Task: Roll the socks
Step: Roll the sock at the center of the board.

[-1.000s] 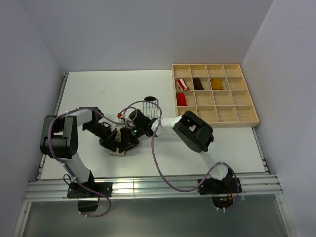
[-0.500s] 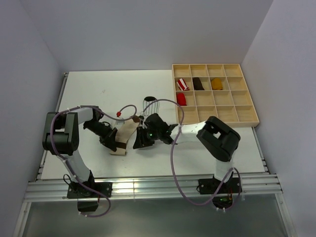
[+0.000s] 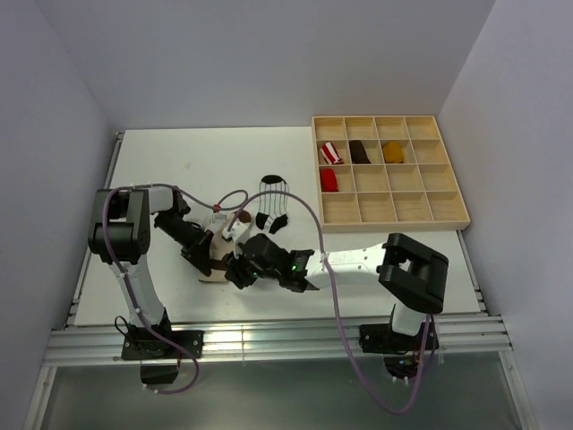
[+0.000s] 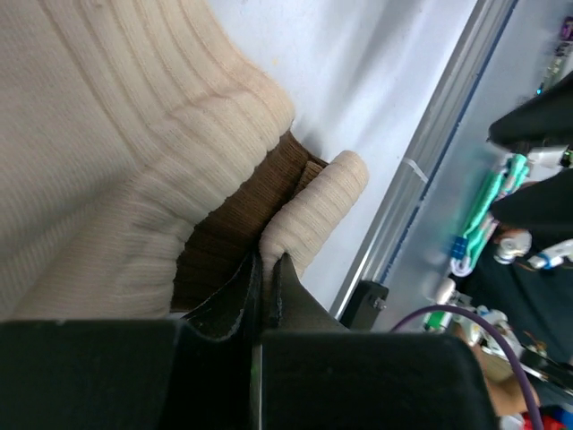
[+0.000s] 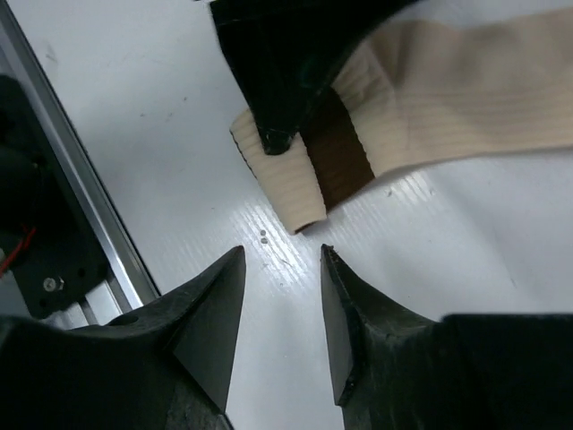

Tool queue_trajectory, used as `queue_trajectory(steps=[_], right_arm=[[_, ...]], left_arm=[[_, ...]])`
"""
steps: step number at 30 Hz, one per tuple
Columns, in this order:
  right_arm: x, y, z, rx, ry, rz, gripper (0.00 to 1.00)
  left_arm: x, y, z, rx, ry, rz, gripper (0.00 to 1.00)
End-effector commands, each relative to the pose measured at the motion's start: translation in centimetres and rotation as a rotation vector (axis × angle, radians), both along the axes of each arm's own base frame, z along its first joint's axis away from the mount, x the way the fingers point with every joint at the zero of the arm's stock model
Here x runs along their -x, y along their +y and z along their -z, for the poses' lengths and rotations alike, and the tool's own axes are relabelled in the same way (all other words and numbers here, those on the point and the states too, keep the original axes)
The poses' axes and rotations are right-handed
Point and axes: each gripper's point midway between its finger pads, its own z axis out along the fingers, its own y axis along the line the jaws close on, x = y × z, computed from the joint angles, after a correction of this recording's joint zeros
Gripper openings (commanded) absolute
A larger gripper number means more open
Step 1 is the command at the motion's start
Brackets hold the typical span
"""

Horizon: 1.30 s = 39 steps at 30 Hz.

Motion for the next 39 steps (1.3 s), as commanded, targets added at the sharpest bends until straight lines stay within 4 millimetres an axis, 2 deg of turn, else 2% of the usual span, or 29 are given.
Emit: queue_trajectory(steps=[1, 2, 3, 6, 8, 9, 10, 19, 37, 39], right_arm=[[-0.6, 1.8, -1.3, 0.022, -0.215, -0.041, 0.48], [-0.5, 2.3, -1.6, 0.022, -0.239, -0.061, 0.48], [-0.3, 2.7, -0.9, 0.041, -0.245, -0.076, 0.48], [0.6, 4.0, -0.7, 0.069, -0.291, -0.126, 0.49], [1.4, 4.6, 0.5, 0.11, -0.306, -0.147, 0.49], [1.4, 5.0, 0.3, 0.112, -0.32, -0.153, 0.49], [1.6, 5.1, 1.0, 0.128, -0.321, -0.153, 0.5], [3.2, 6.2, 2.2, 0.186, -0.364, -0.219, 0.51], [1.7, 6.6, 6.3, 0.297, -0.421, -0.172, 0.52], [1.6, 6.5, 6.7, 0.301, -0.418, -0.169, 0.48]], left_arm=[[-1.0, 2.9, 4.4, -0.129, -0.109, 0.135, 0.0], [-1.0, 3.0, 4.4, -0.13, -0.106, 0.136, 0.0], [-0.9, 3.0, 4.5, -0.13, -0.099, 0.138, 0.0], [-0.4, 3.0, 4.4, -0.118, -0.073, 0.151, 0.0], [-0.4, 3.1, 4.4, -0.122, -0.07, 0.152, 0.0], [-0.4, 3.1, 4.3, -0.122, -0.066, 0.154, 0.0], [-0.3, 3.2, 4.3, -0.121, -0.062, 0.155, 0.0], [-0.3, 3.2, 4.1, -0.114, -0.034, 0.164, 0.0], [0.5, 3.2, 3.7, -0.092, 0.021, 0.188, 0.0], [0.6, 3.2, 3.5, -0.085, 0.024, 0.192, 0.0]])
